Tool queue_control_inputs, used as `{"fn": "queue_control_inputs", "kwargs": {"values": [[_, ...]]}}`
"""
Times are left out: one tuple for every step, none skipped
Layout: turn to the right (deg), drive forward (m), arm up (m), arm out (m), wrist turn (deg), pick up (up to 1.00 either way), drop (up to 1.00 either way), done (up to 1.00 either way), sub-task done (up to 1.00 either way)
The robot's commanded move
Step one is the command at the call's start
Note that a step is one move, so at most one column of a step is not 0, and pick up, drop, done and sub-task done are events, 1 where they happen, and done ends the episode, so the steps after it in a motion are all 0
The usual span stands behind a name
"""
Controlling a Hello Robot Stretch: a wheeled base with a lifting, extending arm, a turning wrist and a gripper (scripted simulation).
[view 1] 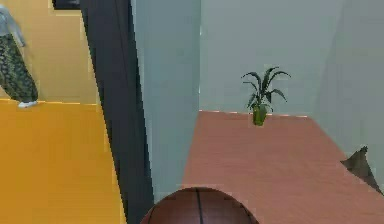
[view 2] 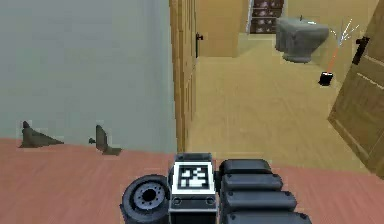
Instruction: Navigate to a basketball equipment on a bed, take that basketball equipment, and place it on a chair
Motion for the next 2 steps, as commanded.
{"fn": "queue_control_inputs", "kwargs": {"values": [[15.0,0.0,0.0,0.0,0.0,0.0,0.0,0.0,0.0],[0.0,0.05,0.0,0.0,0.0,0.0,0.0,0.0,0.0]]}}
